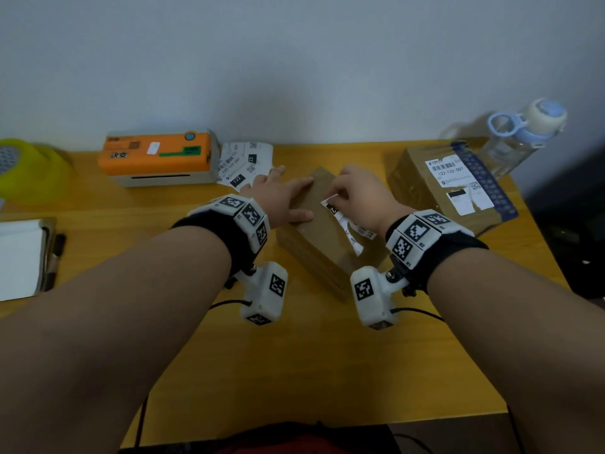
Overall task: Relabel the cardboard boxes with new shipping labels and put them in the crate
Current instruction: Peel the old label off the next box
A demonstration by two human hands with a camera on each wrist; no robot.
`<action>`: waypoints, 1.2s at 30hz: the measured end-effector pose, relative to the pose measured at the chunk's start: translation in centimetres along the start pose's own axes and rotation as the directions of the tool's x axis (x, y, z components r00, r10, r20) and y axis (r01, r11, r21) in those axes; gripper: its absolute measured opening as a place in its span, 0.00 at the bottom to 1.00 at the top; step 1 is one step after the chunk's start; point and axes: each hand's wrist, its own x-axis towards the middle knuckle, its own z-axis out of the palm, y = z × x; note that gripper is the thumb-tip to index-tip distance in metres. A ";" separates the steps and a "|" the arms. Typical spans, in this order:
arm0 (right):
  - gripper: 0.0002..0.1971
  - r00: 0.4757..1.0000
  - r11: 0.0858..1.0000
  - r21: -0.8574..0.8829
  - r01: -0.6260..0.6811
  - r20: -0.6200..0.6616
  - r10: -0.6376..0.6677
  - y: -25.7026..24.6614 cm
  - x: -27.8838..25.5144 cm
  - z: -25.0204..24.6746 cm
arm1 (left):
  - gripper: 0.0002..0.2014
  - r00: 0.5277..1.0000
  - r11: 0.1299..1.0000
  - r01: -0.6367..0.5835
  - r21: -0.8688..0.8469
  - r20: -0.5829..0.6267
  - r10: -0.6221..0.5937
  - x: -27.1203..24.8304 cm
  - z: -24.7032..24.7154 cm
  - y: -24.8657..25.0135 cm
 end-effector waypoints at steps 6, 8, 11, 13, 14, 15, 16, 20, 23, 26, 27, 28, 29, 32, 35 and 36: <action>0.08 0.999 1.000 0.016 -0.002 -0.037 0.003 0.1 -0.9 -0.5 | 0.37 0.999 0.999 0.045 0.031 0.014 -0.045 0.5 -0.5 -0.1; 0.08 0.999 1.000 0.013 0.001 -0.039 -0.001 0.2 -1.3 -0.8 | 0.37 0.998 0.999 0.053 0.011 0.015 -0.053 0.4 -0.3 0.0; 0.08 0.999 0.999 0.031 0.014 -0.042 -0.013 0.7 -1.9 -1.1 | 0.37 0.999 0.999 0.049 -0.009 0.012 -0.049 0.3 0.0 0.2; 0.08 0.999 0.999 0.051 0.010 -0.051 -0.007 1.0 -2.4 -1.1 | 0.37 0.999 0.999 0.047 -0.018 0.013 -0.046 0.2 0.1 0.4; 0.07 0.998 0.998 0.062 0.006 -0.056 -0.002 1.2 -2.5 -1.1 | 0.37 0.999 0.999 0.048 -0.021 0.013 -0.048 0.2 0.1 0.4; 0.07 0.998 0.997 0.077 0.000 -0.061 0.005 1.3 -2.7 -1.0 | 0.37 0.999 0.998 0.050 -0.022 0.013 -0.050 0.1 0.0 0.4; 0.07 0.998 0.995 0.098 -0.007 -0.065 0.014 1.5 -2.9 -1.0 | 0.37 0.999 0.998 0.052 -0.022 0.012 -0.052 0.1 0.0 0.4; 0.06 0.996 0.987 0.157 -0.019 -0.086 0.033 1.7 -3.5 -0.8 | 0.37 0.998 0.998 0.064 -0.013 0.010 -0.064 -0.2 -0.1 0.6; 0.07 0.994 0.986 0.166 -0.018 -0.100 0.035 1.8 -4.0 -0.7 | 0.36 0.997 0.997 0.080 0.001 0.009 -0.080 -0.2 0.0 0.7; 0.06 0.992 0.982 0.190 -0.016 -0.116 0.039 2.0 -4.7 -0.6 | 0.36 0.996 0.996 0.089 0.001 0.014 -0.089 -0.3 0.2 0.8; 0.06 0.992 0.979 0.202 -0.017 -0.122 0.042 2.2 -4.9 -0.6 | 0.36 0.996 0.996 0.088 0.003 0.016 -0.088 -0.4 0.2 0.8; 0.05 0.990 0.977 0.213 -0.022 -0.128 0.050 2.4 -5.2 -0.5 | 0.36 0.996 0.996 0.086 0.005 0.016 -0.086 -0.4 0.1 0.8; 0.04 0.989 0.974 0.223 -0.027 -0.139 0.059 2.5 -5.4 -0.5 | 0.36 0.996 0.996 0.085 0.008 0.015 -0.085 -0.5 0.1 0.8; 0.03 0.980 0.967 0.250 -0.045 -0.175 0.091 2.5 -5.8 -0.5 | 0.36 0.996 0.996 0.091 0.021 0.018 -0.092 -0.5 -0.1 1.1; 0.08 0.973 0.955 0.288 -0.070 -0.193 0.130 2.4 -6.1 -0.5 | 0.36 0.994 0.994 0.107 0.031 0.027 -0.108 -0.5 -0.2 1.4; 0.10 0.967 0.947 0.315 -0.070 -0.213 0.143 2.6 -6.2 -0.6 | 0.36 0.993 0.993 0.110 0.029 0.030 -0.111 -0.5 -0.2 1.5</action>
